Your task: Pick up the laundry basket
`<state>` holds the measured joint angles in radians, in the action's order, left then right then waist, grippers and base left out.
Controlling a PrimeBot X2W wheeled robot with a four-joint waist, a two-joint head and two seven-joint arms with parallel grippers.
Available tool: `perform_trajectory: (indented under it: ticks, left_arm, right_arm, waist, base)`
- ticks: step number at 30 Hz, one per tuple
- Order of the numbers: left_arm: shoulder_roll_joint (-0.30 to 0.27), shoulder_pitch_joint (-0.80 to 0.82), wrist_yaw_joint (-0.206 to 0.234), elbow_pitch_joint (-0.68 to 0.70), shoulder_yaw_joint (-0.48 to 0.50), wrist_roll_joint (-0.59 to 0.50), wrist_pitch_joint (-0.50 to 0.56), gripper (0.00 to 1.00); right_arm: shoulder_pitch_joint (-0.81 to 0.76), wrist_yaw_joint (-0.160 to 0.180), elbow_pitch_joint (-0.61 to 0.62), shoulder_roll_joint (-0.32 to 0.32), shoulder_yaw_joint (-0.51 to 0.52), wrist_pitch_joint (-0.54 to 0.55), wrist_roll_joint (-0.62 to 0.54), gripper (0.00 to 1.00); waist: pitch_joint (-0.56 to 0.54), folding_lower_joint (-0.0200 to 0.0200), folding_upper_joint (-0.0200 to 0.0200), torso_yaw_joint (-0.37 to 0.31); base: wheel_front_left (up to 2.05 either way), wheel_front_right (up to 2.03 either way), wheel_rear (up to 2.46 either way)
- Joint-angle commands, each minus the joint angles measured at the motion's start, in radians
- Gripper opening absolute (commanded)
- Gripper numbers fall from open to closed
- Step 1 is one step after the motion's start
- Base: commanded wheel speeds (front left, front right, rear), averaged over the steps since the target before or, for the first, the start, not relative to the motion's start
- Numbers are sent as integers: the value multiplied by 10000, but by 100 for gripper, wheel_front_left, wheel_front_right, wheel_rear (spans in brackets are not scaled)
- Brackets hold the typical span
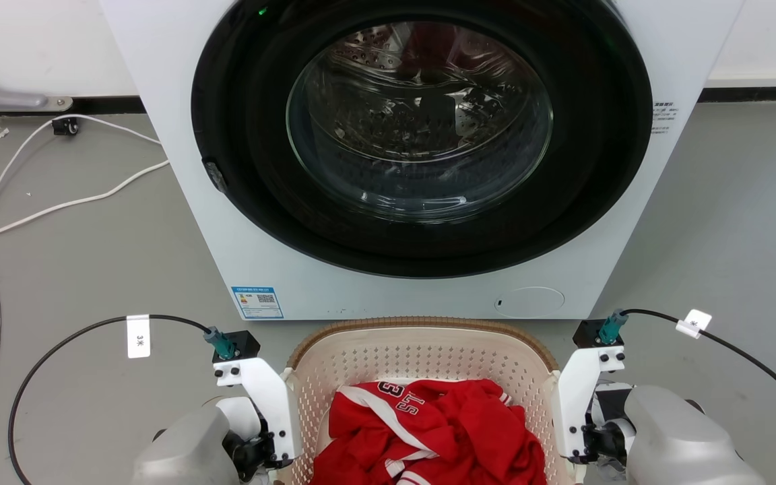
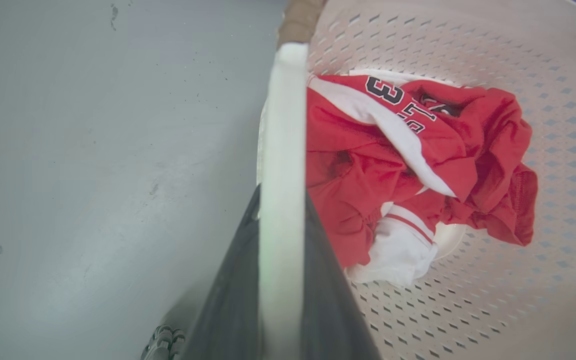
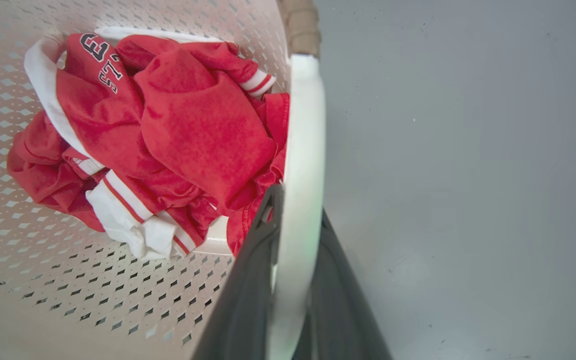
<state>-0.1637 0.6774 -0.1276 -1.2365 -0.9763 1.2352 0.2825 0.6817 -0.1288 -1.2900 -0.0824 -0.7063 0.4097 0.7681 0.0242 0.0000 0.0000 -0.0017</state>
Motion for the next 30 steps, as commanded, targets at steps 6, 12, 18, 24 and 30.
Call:
perform_trajectory:
  ticks: [6, 12, 18, 24, 30]
  left_arm:
    - [61, 186, -53, 32, -31, 89, -97, 0]
    - [68, 167, -53, 32, -77, 126, -105, 0]
    - [64, 130, -53, 29, -137, 190, -105, 0]
    - [53, 132, -53, 25, -181, 239, -134, 0]
    - [34, 112, -53, 31, -220, 279, -148, 0]
  right_arm:
    - [6, -36, 19, 44, -24, 13, 49, 0]
    - [-16, -36, 19, 48, -12, 12, 46, 0]
    - [-65, -36, 19, 56, -8, -24, 17, 0]
    - [-86, -36, 20, 48, -3, -25, -1, 0]
    - [-93, -36, 20, 28, 19, -2, -12, 0]
  waist:
    - [18, 0, 0, -1]
    - [5, 0, 0, 0]
    - [-22, 0, 0, -7]
    - [-12, 0, 0, -11]
    - [-10, 0, 0, -13]
  base:
    - [0, 0, 0]
    - [0, 0, 0]
    - [0, 0, 0]
    - [0, 0, 0]
    - [0, 0, 0]
